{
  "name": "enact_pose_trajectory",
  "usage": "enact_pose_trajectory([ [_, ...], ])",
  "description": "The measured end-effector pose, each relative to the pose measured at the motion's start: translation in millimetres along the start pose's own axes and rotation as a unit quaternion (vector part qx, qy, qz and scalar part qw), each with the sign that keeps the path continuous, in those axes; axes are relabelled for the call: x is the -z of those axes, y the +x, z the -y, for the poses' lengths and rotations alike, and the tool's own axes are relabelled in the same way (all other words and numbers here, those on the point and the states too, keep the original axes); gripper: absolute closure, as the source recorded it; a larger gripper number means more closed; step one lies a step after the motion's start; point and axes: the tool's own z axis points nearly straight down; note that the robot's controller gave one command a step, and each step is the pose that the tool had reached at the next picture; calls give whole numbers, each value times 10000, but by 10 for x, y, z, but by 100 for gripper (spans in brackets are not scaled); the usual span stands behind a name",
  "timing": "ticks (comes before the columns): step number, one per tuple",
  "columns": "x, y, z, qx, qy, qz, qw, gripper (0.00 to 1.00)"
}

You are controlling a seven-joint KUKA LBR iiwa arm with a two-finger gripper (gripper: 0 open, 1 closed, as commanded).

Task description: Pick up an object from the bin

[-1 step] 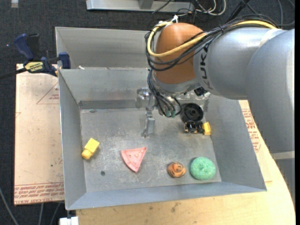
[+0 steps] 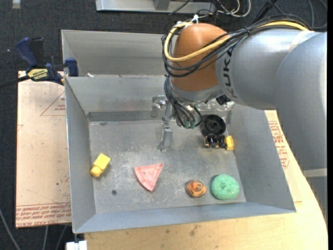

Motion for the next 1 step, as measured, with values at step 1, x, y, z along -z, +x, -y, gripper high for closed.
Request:
enact_pose_trajectory([
  [1,-369,298,-79,1208,2,35,9927,0],
])
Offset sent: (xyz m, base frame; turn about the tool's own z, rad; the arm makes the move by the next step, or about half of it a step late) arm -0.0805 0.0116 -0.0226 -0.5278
